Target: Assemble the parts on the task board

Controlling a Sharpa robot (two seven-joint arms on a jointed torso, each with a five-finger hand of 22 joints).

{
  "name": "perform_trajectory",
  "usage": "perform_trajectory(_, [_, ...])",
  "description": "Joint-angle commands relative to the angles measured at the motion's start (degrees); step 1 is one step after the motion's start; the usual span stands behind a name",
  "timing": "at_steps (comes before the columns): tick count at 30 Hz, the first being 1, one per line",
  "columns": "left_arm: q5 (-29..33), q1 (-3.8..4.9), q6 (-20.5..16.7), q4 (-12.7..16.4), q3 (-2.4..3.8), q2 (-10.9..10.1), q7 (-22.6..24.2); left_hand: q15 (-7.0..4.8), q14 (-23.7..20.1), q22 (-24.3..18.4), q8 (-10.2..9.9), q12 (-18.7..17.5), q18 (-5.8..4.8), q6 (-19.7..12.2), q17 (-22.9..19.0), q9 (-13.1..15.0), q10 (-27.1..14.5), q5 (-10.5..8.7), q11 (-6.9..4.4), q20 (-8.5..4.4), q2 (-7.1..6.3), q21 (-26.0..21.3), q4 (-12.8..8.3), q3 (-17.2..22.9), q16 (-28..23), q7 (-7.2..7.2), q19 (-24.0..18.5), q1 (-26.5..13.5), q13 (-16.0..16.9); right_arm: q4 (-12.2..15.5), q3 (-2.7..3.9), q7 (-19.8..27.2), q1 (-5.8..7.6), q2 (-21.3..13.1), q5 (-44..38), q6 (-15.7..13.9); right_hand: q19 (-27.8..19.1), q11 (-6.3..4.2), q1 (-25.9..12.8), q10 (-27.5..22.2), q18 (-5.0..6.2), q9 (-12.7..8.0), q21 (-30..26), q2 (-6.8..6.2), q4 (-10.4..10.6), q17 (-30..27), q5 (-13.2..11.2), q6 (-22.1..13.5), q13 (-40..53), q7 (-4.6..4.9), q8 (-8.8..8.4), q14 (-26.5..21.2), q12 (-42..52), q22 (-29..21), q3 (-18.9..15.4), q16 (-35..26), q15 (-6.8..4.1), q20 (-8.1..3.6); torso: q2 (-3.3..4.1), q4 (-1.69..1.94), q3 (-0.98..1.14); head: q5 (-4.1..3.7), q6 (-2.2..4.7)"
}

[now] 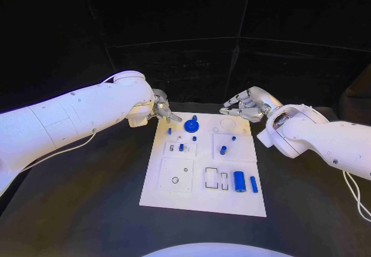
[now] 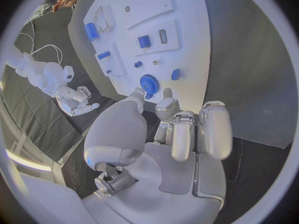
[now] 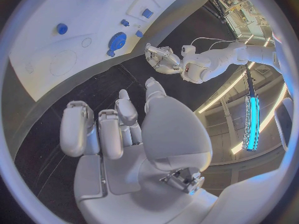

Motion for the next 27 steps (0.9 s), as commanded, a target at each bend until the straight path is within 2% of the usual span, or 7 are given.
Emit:
perform_trajectory(1, [0.17,0.22,3.65,-2.60,0.06,1.15,1.02,0.41,6.15,-0.12,-0.32,-0.31,0.05,0.35,15.09,-0.17,-0.36,0.06,0.00,0.29,0.05,-0.21,-0.06,-0.35,0.18,0.23,0.04,0.43,-0.32,-0.06,0.03,0.00,0.12,0.15,-0.01,0.31,-0.37,0.00,-0.51,-0.23,0.59,-0.04,-0.38,-0.08,0.01,5.00,-0.26,-0.37,-0.05,-0.10,0.28,3.58,-0.19,-0.06,-0.36,-0.20,0.09,-0.17,0.07,-0.05,-0.08,0.04,0.03])
perform_trajectory(3, [0.16,0.25,3.96,-4.29,0.03,2.02,1.31,0.45,6.15,-0.14,-0.45,-0.41,0.06,0.56,15.09,-0.40,-0.47,0.06,0.03,0.36,0.23,-0.24,-0.04,-0.69,0.18,0.25,0.02,0.70,-0.46,-0.12,0.03,0.00,0.12,0.24,-0.01,0.36,-0.37,0.00,-0.51,-0.23,0.59,-0.04,-0.38,-0.08,0.01,5.00,-0.26,-0.37,-0.05,-0.10,0.28,3.58,-0.19,-0.06,-0.36,-0.20,0.09,-0.17,0.08,-0.09,-0.06,0.11,0.00])
perform_trajectory(5, [0.01,0.27,4.47,-6.43,-0.50,3.12,1.57,0.46,6.15,-0.07,-0.46,-0.41,0.05,0.78,15.09,-0.51,-0.48,0.06,0.04,0.40,0.37,-0.22,-0.01,-0.91,0.18,0.24,0.04,0.84,-0.48,-0.18,0.03,0.01,0.12,0.38,-0.01,0.43,-0.36,-0.01,-0.47,-0.21,0.59,-0.03,-0.38,-0.06,0.02,5.03,-0.21,-0.37,-0.03,-0.10,0.29,3.59,-0.16,-0.05,-0.38,-0.19,0.09,-0.17,0.06,-0.08,-0.04,0.17,-0.12])
perform_trajectory(8, [-0.64,0.20,4.99,-8.26,-1.28,4.03,1.78,0.47,6.15,-0.04,-0.48,-0.41,0.05,1.05,15.09,-0.66,-0.49,0.07,0.03,0.43,0.59,-0.21,0.05,-1.16,0.18,0.22,0.05,0.99,-0.51,-0.24,0.03,0.02,0.12,0.50,-0.01,0.49,-0.35,-0.01,-0.36,-0.22,0.58,-0.03,-0.38,0.00,0.06,5.03,-0.06,-0.37,-0.04,-0.11,0.32,3.59,-0.16,-0.03,-0.44,-0.20,0.09,-0.17,0.13,-0.18,-0.07,0.34,-0.20])
perform_trajectory(10, [-0.95,0.06,5.24,-9.48,-1.80,4.59,2.00,0.47,6.15,-0.05,-0.49,-0.42,0.06,1.10,15.09,-0.68,-0.50,0.07,0.03,0.43,0.63,-0.22,0.06,-1.21,0.18,0.22,0.05,1.01,-0.53,-0.27,0.03,0.02,0.11,0.54,-0.02,0.52,-0.37,-0.01,-0.24,-0.24,0.59,-0.03,-0.40,0.04,0.08,5.05,0.08,-0.38,-0.06,-0.11,0.35,3.59,-0.16,-0.06,-0.49,-0.20,0.09,-0.17,0.10,-0.10,-0.12,0.33,-0.27])
perform_trajectory(13, [-1.20,-0.27,5.41,-11.03,-2.24,5.27,2.44,0.47,6.15,-0.04,-0.49,-0.43,0.06,1.29,15.09,-0.78,-0.51,0.07,0.01,0.45,0.79,-0.22,0.10,-1.38,0.18,0.20,0.05,1.12,-0.57,-0.36,0.03,0.03,0.11,0.61,-0.03,0.57,-0.35,-0.02,-0.04,-0.24,0.58,-0.03,-0.41,0.10,0.12,5.03,0.35,-0.40,-0.06,-0.12,0.38,3.59,-0.13,-0.04,-0.60,-0.22,0.08,-0.17,0.04,-0.04,-0.10,0.29,-0.44])
perform_trajectory(27, [-1.40,-1.12,4.89,-13.53,-2.61,7.04,4.01,0.39,6.15,0.26,-0.41,-0.27,0.02,2.26,15.09,-1.16,-0.36,0.09,-0.11,0.45,1.65,-0.09,0.03,-1.98,0.18,0.03,0.17,1.92,-0.47,-0.63,0.03,0.16,0.10,0.95,-0.03,0.65,-0.34,-0.02,0.26,-0.27,0.58,-0.03,-0.43,0.21,0.18,5.05,0.77,-0.43,-0.08,-0.12,0.44,3.60,-0.11,-0.05,-0.76,-0.23,0.07,-0.18,-0.02,-0.03,-0.01,0.25,-0.67])
